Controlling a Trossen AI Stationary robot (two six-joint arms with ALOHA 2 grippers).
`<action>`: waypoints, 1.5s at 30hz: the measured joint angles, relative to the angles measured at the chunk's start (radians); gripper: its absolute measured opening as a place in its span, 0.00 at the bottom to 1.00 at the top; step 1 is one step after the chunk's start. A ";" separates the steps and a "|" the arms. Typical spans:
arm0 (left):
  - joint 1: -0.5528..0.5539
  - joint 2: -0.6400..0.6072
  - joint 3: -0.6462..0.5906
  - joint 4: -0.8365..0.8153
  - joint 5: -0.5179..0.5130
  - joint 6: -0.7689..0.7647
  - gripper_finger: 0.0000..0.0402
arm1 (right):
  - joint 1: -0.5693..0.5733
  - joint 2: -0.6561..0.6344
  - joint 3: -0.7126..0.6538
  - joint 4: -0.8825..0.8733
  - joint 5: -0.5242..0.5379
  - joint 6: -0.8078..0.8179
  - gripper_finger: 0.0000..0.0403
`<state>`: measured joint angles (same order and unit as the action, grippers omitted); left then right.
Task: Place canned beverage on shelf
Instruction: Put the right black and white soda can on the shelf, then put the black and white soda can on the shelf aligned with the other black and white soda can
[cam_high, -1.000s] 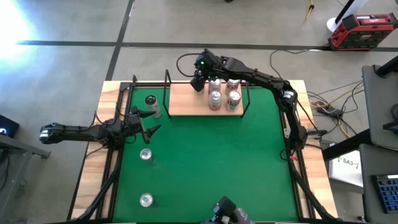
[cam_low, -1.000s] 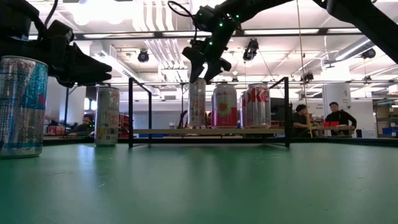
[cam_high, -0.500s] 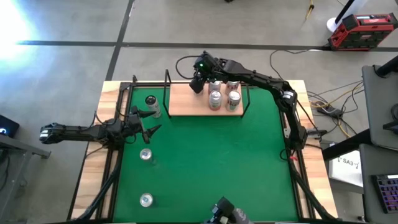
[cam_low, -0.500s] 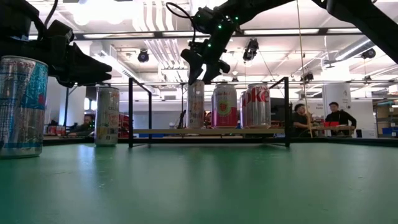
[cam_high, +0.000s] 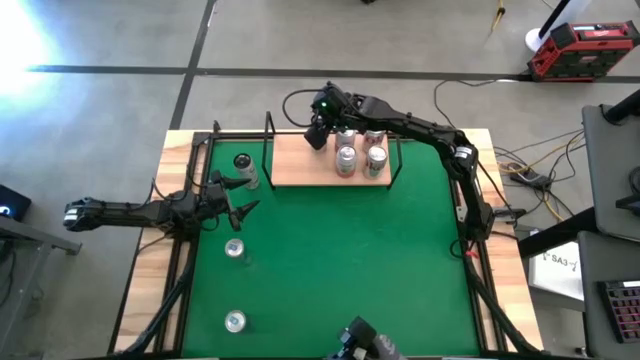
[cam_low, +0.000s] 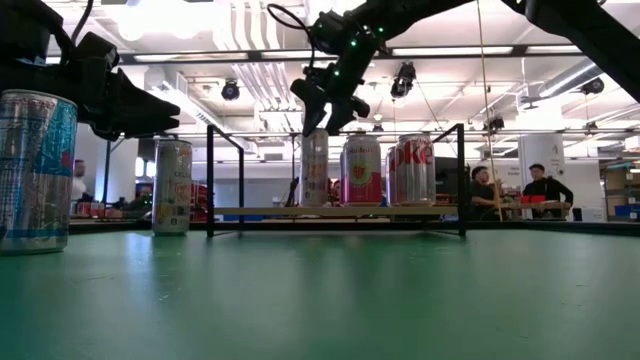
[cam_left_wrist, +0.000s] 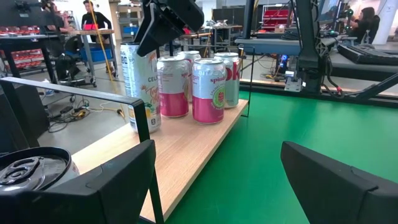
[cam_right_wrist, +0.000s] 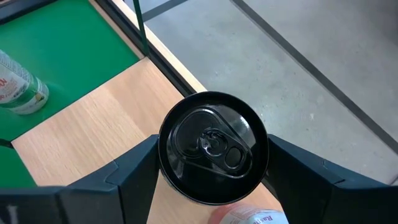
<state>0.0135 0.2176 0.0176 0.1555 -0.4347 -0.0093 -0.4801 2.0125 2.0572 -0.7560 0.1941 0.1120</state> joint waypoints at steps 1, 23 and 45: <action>0.000 0.000 0.000 0.000 0.000 0.000 0.83 | 0.000 0.000 -0.001 0.000 0.000 0.000 0.64; 0.000 0.000 0.000 0.000 0.000 0.000 0.83 | 0.002 0.002 -0.008 0.007 0.009 0.000 0.70; 0.000 0.000 0.000 0.000 0.000 0.000 0.83 | 0.024 -0.002 0.037 0.002 0.027 -0.001 0.89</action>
<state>0.0139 0.2176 0.0177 0.1555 -0.4347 -0.0093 -0.4557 2.0106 2.0939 -0.7541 0.2214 0.1115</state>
